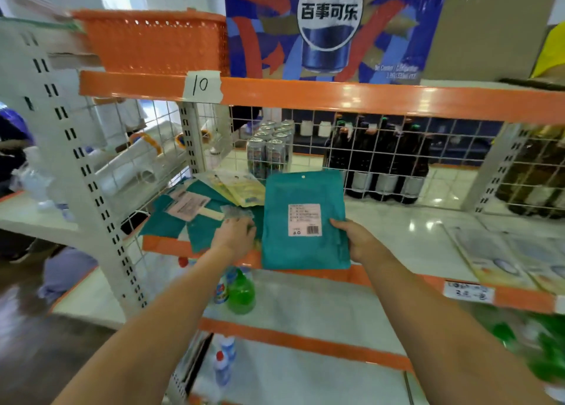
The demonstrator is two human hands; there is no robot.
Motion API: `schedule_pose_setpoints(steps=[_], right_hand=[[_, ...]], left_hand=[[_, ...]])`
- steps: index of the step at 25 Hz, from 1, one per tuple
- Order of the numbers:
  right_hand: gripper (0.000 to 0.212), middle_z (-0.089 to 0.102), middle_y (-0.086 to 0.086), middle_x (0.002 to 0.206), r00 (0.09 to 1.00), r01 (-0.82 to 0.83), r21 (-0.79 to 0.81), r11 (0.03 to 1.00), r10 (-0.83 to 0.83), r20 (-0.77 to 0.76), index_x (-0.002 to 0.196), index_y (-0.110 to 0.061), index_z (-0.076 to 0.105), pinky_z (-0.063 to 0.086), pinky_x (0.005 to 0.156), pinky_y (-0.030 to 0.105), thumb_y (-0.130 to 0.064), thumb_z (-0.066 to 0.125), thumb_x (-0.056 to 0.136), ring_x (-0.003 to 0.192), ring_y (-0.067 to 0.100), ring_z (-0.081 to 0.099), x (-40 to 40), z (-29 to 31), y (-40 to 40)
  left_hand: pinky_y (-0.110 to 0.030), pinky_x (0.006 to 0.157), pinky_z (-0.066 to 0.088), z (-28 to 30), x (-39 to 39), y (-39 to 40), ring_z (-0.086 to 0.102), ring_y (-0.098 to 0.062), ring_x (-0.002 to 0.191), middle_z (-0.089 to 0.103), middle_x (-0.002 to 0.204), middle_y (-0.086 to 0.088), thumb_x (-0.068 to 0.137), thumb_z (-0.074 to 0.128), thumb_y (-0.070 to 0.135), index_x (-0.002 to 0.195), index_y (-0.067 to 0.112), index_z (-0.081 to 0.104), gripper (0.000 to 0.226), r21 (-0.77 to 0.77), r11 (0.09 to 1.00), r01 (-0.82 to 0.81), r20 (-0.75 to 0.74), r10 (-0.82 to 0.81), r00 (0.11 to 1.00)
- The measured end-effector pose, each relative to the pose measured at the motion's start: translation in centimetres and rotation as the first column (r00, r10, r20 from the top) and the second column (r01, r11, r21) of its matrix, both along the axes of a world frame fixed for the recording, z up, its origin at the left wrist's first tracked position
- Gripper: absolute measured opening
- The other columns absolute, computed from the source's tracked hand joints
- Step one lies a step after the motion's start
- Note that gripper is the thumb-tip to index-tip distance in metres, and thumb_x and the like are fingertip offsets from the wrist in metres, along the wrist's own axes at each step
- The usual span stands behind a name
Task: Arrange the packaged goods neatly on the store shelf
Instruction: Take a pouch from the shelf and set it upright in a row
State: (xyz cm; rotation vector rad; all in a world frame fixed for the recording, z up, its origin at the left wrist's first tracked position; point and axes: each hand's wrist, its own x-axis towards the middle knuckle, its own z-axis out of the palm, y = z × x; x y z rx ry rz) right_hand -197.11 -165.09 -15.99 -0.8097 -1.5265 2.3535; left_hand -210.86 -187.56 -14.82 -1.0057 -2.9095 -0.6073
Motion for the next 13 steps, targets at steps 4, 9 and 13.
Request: schedule_pose_setpoints(steps=[4,9,13], right_hand=[[0.031,0.071,0.011,0.1,0.999,0.048,-0.042,0.998,-0.049,-0.012,0.124,-0.007,0.056,0.057,0.078,0.045,-0.014,0.051,0.094,0.086,0.029,0.069,6.4,-2.0,-0.7],[0.023,0.068,0.013,0.105,0.98,0.167,-0.07,0.983,-0.158,0.122,0.111,-0.007,0.061,0.053,0.078,0.046,-0.017,0.061,0.09,0.089,0.031,0.064,13.8,-4.9,-2.6],[0.017,0.074,0.006,0.077,0.978,0.194,-0.151,0.969,-0.179,0.104,0.109,-0.012,0.061,0.059,0.059,0.038,-0.014,0.054,0.094,0.068,0.023,0.071,18.8,-7.9,-5.4]], left_hand=[[-0.04,0.093,0.043,-1.6,5.1,1.2,0.051,-0.034,0.116,0.056,0.125,-0.014,0.098,0.04,0.028,0.121,0.015,0.056,0.031,0.01,0.999,0.034,0.049,-0.035,0.998],[-0.035,0.086,0.042,-5.1,11.8,-0.4,0.053,-0.034,0.11,0.059,0.12,-0.016,0.098,0.042,0.026,0.119,0.01,0.058,0.031,-0.027,0.992,0.123,-0.01,-0.123,0.992],[-0.037,0.088,0.044,-8.2,16.1,-2.3,0.056,-0.034,0.109,0.063,0.117,-0.016,0.096,0.044,0.024,0.115,0.012,0.063,0.03,-0.047,0.989,0.142,0.055,-0.139,0.989]])
